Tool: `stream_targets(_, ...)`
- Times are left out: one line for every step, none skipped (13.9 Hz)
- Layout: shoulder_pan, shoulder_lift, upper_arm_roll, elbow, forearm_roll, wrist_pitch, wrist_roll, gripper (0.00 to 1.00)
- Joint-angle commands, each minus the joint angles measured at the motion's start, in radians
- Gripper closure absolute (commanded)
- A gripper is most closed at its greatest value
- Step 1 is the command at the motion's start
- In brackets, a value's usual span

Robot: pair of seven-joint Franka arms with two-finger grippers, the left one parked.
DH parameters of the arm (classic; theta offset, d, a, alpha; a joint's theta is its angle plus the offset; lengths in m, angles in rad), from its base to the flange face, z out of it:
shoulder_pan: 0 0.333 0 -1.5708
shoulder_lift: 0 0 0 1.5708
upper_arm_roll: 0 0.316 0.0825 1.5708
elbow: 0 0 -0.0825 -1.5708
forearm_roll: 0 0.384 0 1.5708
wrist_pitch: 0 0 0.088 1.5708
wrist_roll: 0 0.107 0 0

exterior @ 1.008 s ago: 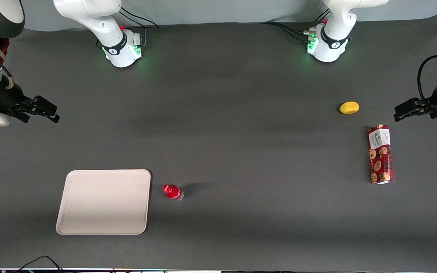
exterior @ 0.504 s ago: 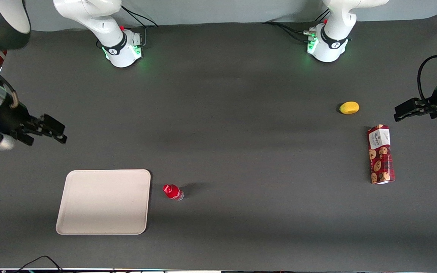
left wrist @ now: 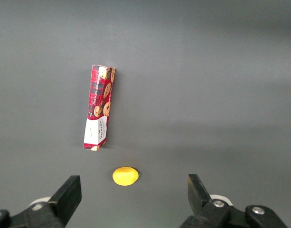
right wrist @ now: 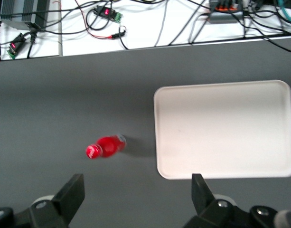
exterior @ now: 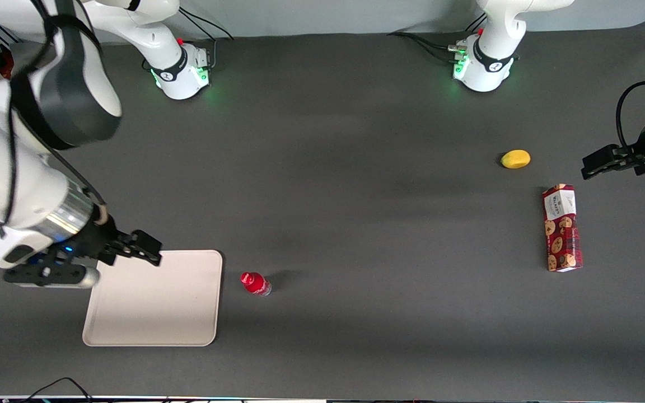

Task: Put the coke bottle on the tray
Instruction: 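Move the open right gripper over the tray toward the red bottle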

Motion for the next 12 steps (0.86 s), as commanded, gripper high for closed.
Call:
stream_targets(0.035,0.117,-0.010,0.063,0.001,0.069,0.070,0.00)
stream_targets(0.041,0.143,-0.005,0.063,0.003,0.099,0.075,0.00)
stream_targets(0.046,0.172,-0.002,0.062,0.003,0.123,0.076,0.00)
stream_targets(0.073,0.196,-0.002,0.062,0.001,0.138,0.076,0.00)
stream_targets(0.087,0.216,-0.004,0.062,-0.001,0.150,0.078,0.00)
stream_targets(0.095,0.236,-0.002,0.062,-0.001,0.167,0.081,0.00)
stream_targets(0.101,0.253,-0.002,0.062,0.001,0.187,0.081,0.00)
stream_targets(0.119,0.276,-0.002,0.060,-0.001,0.204,0.092,0.00)
stream_targets(0.145,0.293,-0.004,0.060,-0.007,0.221,0.125,0.00)
stream_targets(0.150,0.308,-0.002,0.060,-0.034,0.236,0.154,0.00)
stream_targets(0.150,0.315,-0.002,0.057,-0.057,0.242,0.162,0.00)
stream_targets(0.150,0.322,-0.001,0.054,-0.059,0.253,0.165,0.00)
